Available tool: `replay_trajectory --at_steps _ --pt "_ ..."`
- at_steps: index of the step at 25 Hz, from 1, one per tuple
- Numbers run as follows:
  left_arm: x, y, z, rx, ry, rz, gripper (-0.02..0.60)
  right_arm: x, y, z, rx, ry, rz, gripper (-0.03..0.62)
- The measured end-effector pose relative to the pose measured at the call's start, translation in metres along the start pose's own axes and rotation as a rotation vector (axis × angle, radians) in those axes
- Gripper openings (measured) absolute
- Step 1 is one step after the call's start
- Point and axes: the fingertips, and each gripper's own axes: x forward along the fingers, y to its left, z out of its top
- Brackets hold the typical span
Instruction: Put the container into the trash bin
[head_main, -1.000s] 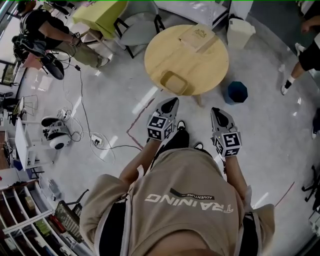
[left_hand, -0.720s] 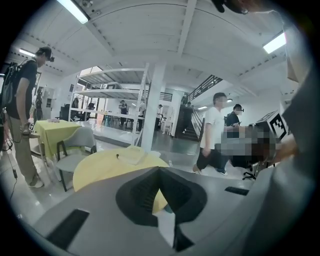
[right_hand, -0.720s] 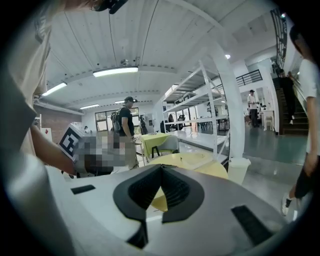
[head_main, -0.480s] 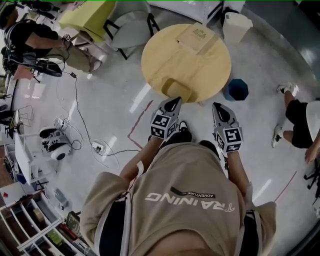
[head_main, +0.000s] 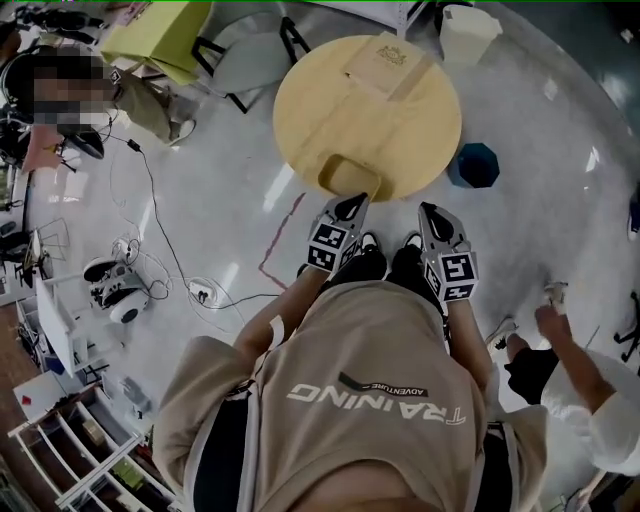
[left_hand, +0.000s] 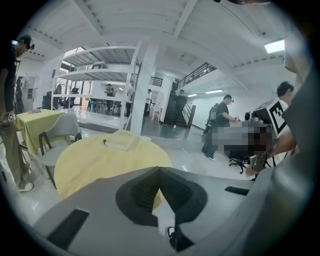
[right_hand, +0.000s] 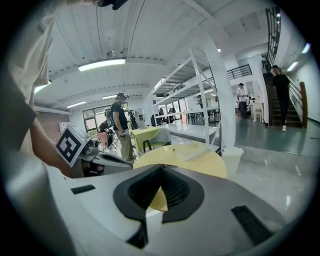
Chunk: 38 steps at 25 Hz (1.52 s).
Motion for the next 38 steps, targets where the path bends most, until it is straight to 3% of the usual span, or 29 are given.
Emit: replay_trajectory --at_steps 8,10,12,22,33,38 --pt "0.036 0.009 -0.037 -0.069 0.145 0.062 0.012 0.012 -0.018 -0.014 -0.075 0.051 0.048 -0.002" --pt "0.049 0.011 -0.049 -0.082 0.193 0.062 0.102 0.015 -0.024 -0.023 -0.061 0.068 0.05 -0.002" --pt "0.059 0.011 -0.064 -0.077 0.255 0.065 0.128 0.015 -0.029 -0.034 -0.042 0.088 0.048 -0.002" --pt "0.103 0.025 -0.114 -0.066 0.445 0.099 0.129 0.019 -0.052 -0.056 0.005 0.131 0.057 -0.002" --pt "0.114 0.026 -0.124 -0.001 0.513 0.092 0.051 0.019 -0.084 -0.051 0.037 0.11 0.001 -0.002" --pt "0.112 0.027 -0.113 0.045 0.483 0.112 0.026 0.012 -0.083 -0.054 0.036 0.12 -0.004 -0.002"
